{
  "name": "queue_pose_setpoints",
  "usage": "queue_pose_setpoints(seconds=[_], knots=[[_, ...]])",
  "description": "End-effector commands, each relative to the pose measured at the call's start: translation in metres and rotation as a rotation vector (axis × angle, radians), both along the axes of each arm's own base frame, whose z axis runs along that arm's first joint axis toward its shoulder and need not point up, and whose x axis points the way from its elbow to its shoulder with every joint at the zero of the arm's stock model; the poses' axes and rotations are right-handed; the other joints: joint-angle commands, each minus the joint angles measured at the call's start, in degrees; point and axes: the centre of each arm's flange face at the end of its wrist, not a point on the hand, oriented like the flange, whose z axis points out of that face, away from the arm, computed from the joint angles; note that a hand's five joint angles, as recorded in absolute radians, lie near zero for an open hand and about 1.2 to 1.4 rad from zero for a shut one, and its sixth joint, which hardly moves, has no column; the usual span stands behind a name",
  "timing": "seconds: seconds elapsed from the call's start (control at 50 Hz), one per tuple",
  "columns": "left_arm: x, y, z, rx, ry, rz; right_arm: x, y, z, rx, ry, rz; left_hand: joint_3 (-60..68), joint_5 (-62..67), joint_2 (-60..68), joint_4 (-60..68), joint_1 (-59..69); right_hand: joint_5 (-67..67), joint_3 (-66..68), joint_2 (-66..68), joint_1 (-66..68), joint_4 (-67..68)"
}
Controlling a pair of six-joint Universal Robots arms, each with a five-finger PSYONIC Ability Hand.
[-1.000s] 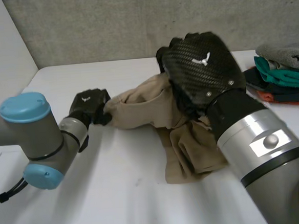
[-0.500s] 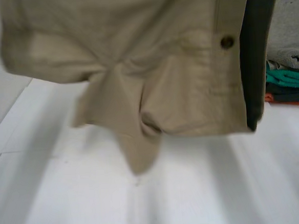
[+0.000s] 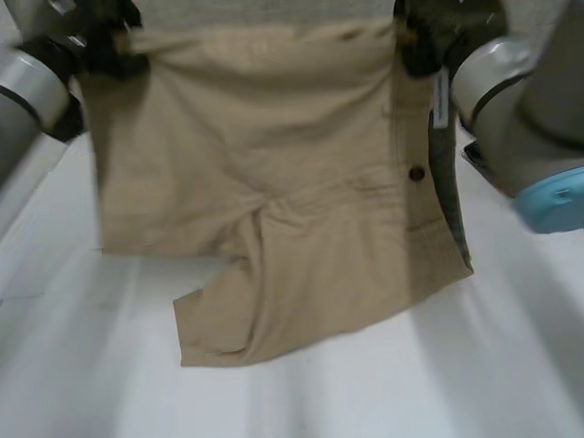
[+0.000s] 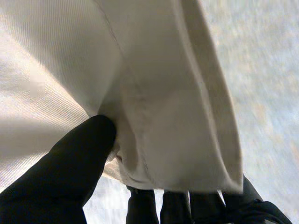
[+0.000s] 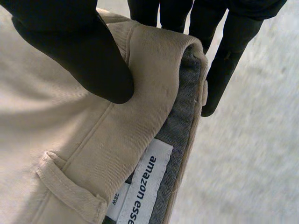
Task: Fold the laundry.
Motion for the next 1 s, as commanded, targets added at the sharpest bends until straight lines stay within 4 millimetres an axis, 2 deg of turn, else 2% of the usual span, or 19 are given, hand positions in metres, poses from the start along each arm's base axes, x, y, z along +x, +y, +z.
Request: queue_pose_setpoints(seconds=[0.02, 0.06, 0.12, 0.14, 0.16, 0.18, 0.2, 0.28, 0.38, 0.46, 0.62, 0.64, 0.68, 0.7, 0.74, 0.76, 0.82, 0.9, 1.0], knots=[[-0.021, -0.071, -0.081, -0.141, -0.123, 0.140, 0.029, -0.067, -0.086, -0.050, -0.034, -0.078, 11.83, 13.95, 11.46, 11.26, 12.73, 12.05, 11.80, 12.77, 15.87, 11.32], [-0.020, -0.082, -0.082, -0.195, -0.117, 0.198, 0.032, -0.086, -0.102, -0.126, -0.059, -0.129, 11.83, 13.95, 11.46, 11.26, 12.73, 12.05, 11.80, 12.77, 15.87, 11.32], [-0.014, -0.100, -0.073, -0.308, -0.070, 0.297, 0.034, -0.102, -0.110, -0.226, -0.067, -0.187, 11.83, 13.95, 11.46, 11.26, 12.73, 12.05, 11.80, 12.77, 15.87, 11.32], [-0.014, -0.103, -0.070, -0.329, -0.052, 0.304, 0.033, -0.111, -0.113, -0.285, -0.063, -0.215, 2.86, 4.97, 2.49, 2.29, 3.76, -7.29, -7.54, -6.57, -3.47, -8.02], [-0.016, -0.104, -0.066, -0.356, -0.030, 0.298, 0.036, -0.114, -0.116, -0.312, -0.051, -0.218, -15.38, -13.27, -15.75, -15.96, -14.48, -37.13, -37.38, -36.41, -33.31, -37.86], [-0.020, -0.104, -0.060, -0.379, -0.002, 0.267, 0.039, -0.114, -0.118, -0.321, -0.037, -0.215, -46.54, -44.43, -46.91, -47.11, -45.64, -57.95, -58.20, -57.23, -54.13, -58.68], [-0.024, -0.102, -0.058, -0.380, 0.002, 0.245, 0.047, -0.112, -0.123, -0.319, 0.010, -0.190, -58.17, -56.05, -58.54, -58.74, -57.27, -57.95, -58.20, -57.23, -54.13, -58.68], [-0.037, -0.089, -0.059, -0.325, -0.016, 0.167, 0.050, -0.102, -0.131, -0.211, 0.141, -0.105, -58.17, -56.05, -58.54, -58.74, -57.27, -57.95, -58.20, -57.23, -54.13, -58.68], [-0.034, -0.072, -0.060, -0.246, -0.058, 0.156, 0.037, -0.087, -0.120, -0.066, 0.184, -0.038, -58.17, -56.05, -58.54, -58.74, -57.27, -57.95, -58.20, -57.23, -54.13, -58.68], [-0.029, -0.045, -0.064, -0.156, -0.142, 0.153, 0.025, -0.064, -0.111, 0.009, 0.271, 0.038, -58.17, -56.05, -58.54, -58.74, -57.27, -57.95, -58.20, -57.23, -54.13, -58.68], [-0.016, 0.036, -0.089, 0.040, -0.355, 0.095, -0.001, -0.025, -0.106, -0.012, 0.500, 0.194, -58.17, -56.05, -58.54, -58.74, -57.27, -57.95, -58.20, -57.23, -54.13, -58.68], [-0.014, 0.057, -0.096, 0.092, -0.391, 0.068, -0.007, -0.020, -0.110, 0.004, 0.529, 0.210, -58.17, -56.05, -58.54, -58.74, -57.27, -57.95, -58.20, -57.23, -54.13, -58.68], [-0.012, 0.079, -0.105, 0.148, -0.427, 0.037, -0.013, -0.018, -0.117, 0.027, 0.558, 0.225, -58.17, -56.05, -58.54, -58.74, -57.27, -57.95, -58.20, -57.23, -54.13, -58.68], [-0.009, 0.100, -0.112, 0.201, -0.453, 0.004, -0.015, -0.016, -0.120, 0.040, 0.570, 0.239, -58.17, -56.05, -58.54, -58.74, -57.27, -57.95, -58.20, -57.23, -54.13, -58.68], [-0.006, 0.121, -0.122, 0.259, -0.478, -0.031, -0.020, -0.012, -0.132, 0.080, 0.604, 0.285, -58.17, -56.05, -58.54, -58.74, -57.27, -54.60, -54.86, -53.89, -50.79, -55.34], [-0.004, 0.142, -0.132, 0.314, -0.500, -0.066, -0.022, -0.011, -0.137, 0.089, 0.615, 0.303, -52.65, -50.54, -53.02, -53.23, -51.75, -52.59, -52.84, -51.87, -48.77, -53.32], [0.002, 0.173, -0.148, 0.391, -0.531, -0.118, -0.026, -0.009, -0.157, 0.120, 0.665, 0.362, -42.87, -40.75, -43.24, -43.44, -41.97, -49.88, -50.13, -49.16, -46.06, -50.61], [0.004, 0.197, -0.163, 0.424, -0.543, -0.164, -0.026, -0.012, -0.180, 0.122, 0.713, 0.412, -33.08, -30.97, -33.45, -33.65, -32.18, -44.33, -44.58, -43.61, -40.51, -45.06], [0.006, 0.201, -0.178, 0.421, -0.542, -0.164, -0.021, -0.022, -0.203, 0.096, 0.716, 0.430, -27.85, -25.73, -28.22, -28.42, -26.95, -38.11, -38.37, -37.40, -34.30, -38.84]])
